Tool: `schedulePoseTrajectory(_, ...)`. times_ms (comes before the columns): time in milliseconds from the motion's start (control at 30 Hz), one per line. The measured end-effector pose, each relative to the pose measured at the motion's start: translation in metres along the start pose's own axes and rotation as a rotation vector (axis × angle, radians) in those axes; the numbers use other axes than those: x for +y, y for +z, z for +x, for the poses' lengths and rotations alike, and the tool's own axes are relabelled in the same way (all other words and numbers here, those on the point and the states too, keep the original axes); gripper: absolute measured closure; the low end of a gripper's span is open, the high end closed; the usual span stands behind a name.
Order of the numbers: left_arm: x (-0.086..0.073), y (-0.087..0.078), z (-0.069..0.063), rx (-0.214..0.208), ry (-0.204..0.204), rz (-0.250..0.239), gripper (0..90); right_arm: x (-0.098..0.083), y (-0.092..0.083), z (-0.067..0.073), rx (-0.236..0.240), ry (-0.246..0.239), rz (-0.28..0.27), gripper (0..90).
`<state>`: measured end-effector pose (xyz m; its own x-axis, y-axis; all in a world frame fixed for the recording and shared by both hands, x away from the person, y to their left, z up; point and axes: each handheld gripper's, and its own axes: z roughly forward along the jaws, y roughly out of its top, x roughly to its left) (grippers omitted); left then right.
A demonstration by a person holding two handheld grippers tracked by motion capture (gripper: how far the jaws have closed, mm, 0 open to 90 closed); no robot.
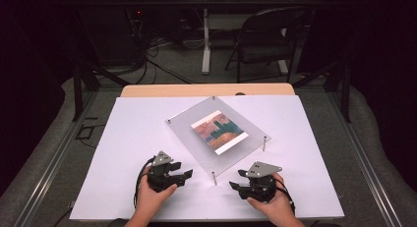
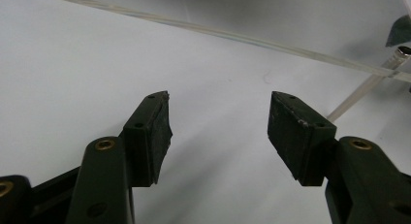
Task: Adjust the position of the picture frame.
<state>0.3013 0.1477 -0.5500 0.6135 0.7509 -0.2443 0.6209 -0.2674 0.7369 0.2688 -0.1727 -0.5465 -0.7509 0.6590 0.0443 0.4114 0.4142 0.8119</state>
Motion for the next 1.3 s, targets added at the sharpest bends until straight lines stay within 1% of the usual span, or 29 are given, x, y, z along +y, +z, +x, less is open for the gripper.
schedulePoseTrajectory(33, -0.001, 0.001, -0.002, -0.016, -0.002, 0.010, 41.4, 0.000, 0.000, 0.000, -0.001, 0.003, -0.001, 48.4)
schedulePoseTrajectory(100, -0.002, 0.002, -0.006, -0.029, 0.000, 0.017, 41.3, 0.000, 0.000, -0.001, -0.009, 0.008, 0.002, 48.4)
schedulePoseTrajectory(133, -0.002, 0.002, -0.006, -0.029, 0.000, 0.017, 41.4, 0.000, 0.000, -0.001, -0.009, 0.008, 0.002, 48.4)
schedulePoseTrajectory(167, -0.002, 0.003, -0.010, -0.052, 0.006, 0.019, 41.8, 0.000, -0.001, -0.004, -0.019, 0.026, 0.002, 49.1)
schedulePoseTrajectory(200, -0.002, 0.003, -0.010, -0.052, 0.006, 0.019, 42.3, 0.000, -0.002, -0.006, -0.025, 0.029, 0.003, 49.3)
schedulePoseTrajectory(233, -0.002, 0.004, -0.015, -0.064, 0.017, 0.016, 43.0, 0.000, -0.003, -0.007, -0.031, 0.037, -0.002, 49.9)
schedulePoseTrajectory(267, -0.002, 0.005, -0.019, -0.079, 0.028, 0.024, 44.1, 0.000, -0.005, -0.008, -0.034, 0.044, -0.005, 50.3)
schedulePoseTrajectory(300, -0.001, 0.006, -0.023, -0.085, 0.031, 0.026, 46.4, 0.000, -0.007, -0.011, -0.035, 0.059, -0.013, 50.9)
schedulePoseTrajectory(333, -0.001, 0.006, -0.023, -0.085, 0.031, 0.026, 47.3, 0.000, -0.007, -0.011, -0.035, 0.059, -0.013, 50.9)
schedulePoseTrajectory(367, 0.000, 0.008, -0.029, -0.114, 0.045, 0.031, 48.4, 0.001, -0.012, -0.015, -0.041, 0.071, -0.026, 53.1)
schedulePoseTrajectory(433, 0.001, 0.011, -0.035, -0.125, 0.059, 0.041, 50.0, 0.001, -0.016, -0.018, -0.056, 0.073, -0.036, 54.4)
schedulePoseTrajectory(467, 0.001, 0.011, -0.035, -0.125, 0.059, 0.041, 50.7, 0.001, -0.019, -0.020, -0.059, 0.082, -0.042, 54.9)
schedulePoseTrajectory(500, 0.003, 0.016, -0.041, -0.144, 0.078, 0.050, 51.8, 0.001, -0.022, -0.023, -0.063, 0.091, -0.052, 55.2)
schedulePoseTrajectory(567, 0.003, 0.017, -0.043, -0.147, 0.083, 0.055, 52.8, 0.000, -0.025, -0.025, -0.071, 0.100, -0.056, 55.6)
schedulePoseTrajectory(600, 0.005, 0.022, -0.047, -0.166, 0.091, 0.056, 53.9, -0.001, -0.030, -0.030, -0.079, 0.119, -0.071, 55.6)
schedulePoseTrajectory(700, 0.007, 0.027, -0.052, -0.193, 0.077, 0.052, 56.7, -0.003, -0.034, -0.036, -0.088, 0.146, -0.080, 55.6)
schedulePoseTrajectory(733, 0.009, 0.028, -0.053, -0.202, 0.077, 0.059, 57.7, -0.003, -0.034, -0.037, -0.089, 0.154, -0.082, 55.6)
schedulePoseTrajectory(767, 0.010, 0.031, -0.055, -0.206, 0.082, 0.057, 59.0, -0.004, -0.035, -0.038, -0.093, 0.156, -0.081, 55.6)
schedulePoseTrajectory(800, 0.012, 0.033, -0.056, -0.204, 0.088, 0.065, 59.8, -0.004, -0.035, -0.039, -0.096, 0.161, -0.078, 55.6)
schedulePoseTrajectory(833, 0.012, 0.034, -0.057, -0.200, 0.093, 0.066, 61.3, -0.004, -0.034, -0.040, -0.097, 0.157, -0.078, 55.6)
schedulePoseTrajectory(900, 0.013, 0.037, -0.059, -0.197, 0.091, 0.070, 62.6, -0.005, -0.034, -0.040, -0.101, 0.157, -0.075, 55.6)
schedulePoseTrajectory(1000, 0.012, 0.045, -0.060, -0.193, 0.079, 0.081, 67.6, -0.006, -0.032, -0.041, -0.106, 0.159, -0.065, 55.6)
schedulePoseTrajectory(1067, 0.011, 0.046, -0.060, -0.191, 0.081, 0.086, 69.6, -0.006, -0.032, -0.042, -0.107, 0.157, -0.065, 55.6)
schedulePoseTrajectory(1100, 0.010, 0.048, -0.061, -0.181, 0.087, 0.088, 71.0, -0.007, -0.032, -0.043, -0.109, 0.163, -0.062, 55.6)
schedulePoseTrajectory(1233, 0.010, 0.049, -0.061, -0.192, 0.085, 0.082, 74.0, -0.008, -0.034, -0.047, -0.119, 0.176, -0.067, 55.8)
schedulePoseTrajectory(1267, 0.010, 0.049, -0.061, -0.192, 0.085, 0.082, 76.0, -0.008, -0.034, -0.048, -0.123, 0.183, -0.069, 56.0)
schedulePoseTrajectory(1300, 0.010, 0.050, -0.061, -0.194, 0.095, 0.082, 78.3, -0.009, -0.034, -0.051, -0.127, 0.185, -0.073, 56.2)
